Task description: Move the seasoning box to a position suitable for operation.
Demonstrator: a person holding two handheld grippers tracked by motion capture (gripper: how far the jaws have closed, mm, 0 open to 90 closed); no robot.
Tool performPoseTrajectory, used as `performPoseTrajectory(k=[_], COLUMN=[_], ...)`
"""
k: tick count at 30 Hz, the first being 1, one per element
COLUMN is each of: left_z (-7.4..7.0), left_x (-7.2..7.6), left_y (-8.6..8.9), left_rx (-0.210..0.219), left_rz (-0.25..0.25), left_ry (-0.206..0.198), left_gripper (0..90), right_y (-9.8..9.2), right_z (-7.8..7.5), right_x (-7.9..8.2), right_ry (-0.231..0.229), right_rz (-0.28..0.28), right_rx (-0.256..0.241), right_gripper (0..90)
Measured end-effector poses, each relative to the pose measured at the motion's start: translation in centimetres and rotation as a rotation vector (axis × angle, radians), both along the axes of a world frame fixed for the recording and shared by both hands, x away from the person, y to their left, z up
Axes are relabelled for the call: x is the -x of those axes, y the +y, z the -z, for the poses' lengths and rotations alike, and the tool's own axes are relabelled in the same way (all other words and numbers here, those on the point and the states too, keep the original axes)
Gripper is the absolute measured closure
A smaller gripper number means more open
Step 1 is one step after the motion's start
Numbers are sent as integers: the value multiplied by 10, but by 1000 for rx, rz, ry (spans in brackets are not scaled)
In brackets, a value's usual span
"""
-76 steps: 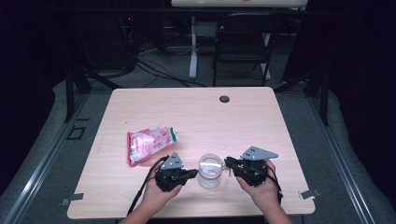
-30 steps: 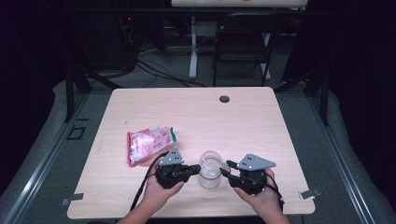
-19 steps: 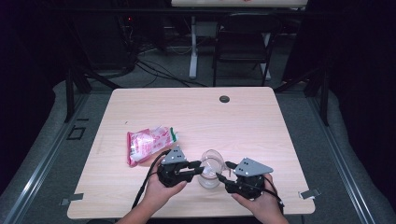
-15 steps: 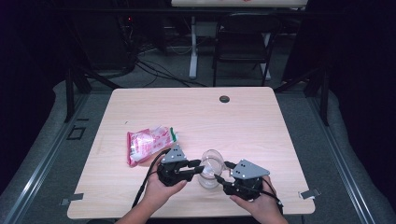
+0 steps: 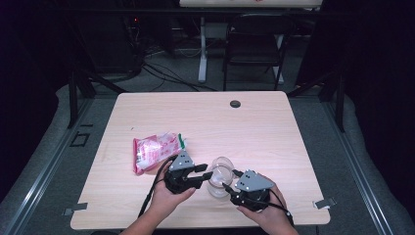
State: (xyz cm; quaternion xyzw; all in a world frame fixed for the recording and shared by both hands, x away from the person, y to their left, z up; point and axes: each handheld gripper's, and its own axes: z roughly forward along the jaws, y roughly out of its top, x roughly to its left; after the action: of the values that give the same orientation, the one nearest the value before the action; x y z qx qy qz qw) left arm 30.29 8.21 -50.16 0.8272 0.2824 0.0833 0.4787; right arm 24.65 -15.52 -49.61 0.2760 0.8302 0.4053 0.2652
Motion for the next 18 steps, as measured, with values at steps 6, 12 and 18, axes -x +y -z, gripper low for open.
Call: performPoseTrajectory(k=[6, 12, 18], left_z=[7, 12, 15], left_x=[-6, -8, -9], left_y=[-4, -6, -6], left_rx=[6, -15, -5], left_rz=[-11, -24, -4], left_ry=[13, 21, 35], left_gripper=[605, 582, 628], right_y=[-1, -4, -6], right_z=[0, 0, 0], right_x=[0, 0, 0], right_ry=[2, 5, 14], right_rz=[0, 3, 8], right_rx=[-10, -32, -51], right_gripper=[480, 496, 509])
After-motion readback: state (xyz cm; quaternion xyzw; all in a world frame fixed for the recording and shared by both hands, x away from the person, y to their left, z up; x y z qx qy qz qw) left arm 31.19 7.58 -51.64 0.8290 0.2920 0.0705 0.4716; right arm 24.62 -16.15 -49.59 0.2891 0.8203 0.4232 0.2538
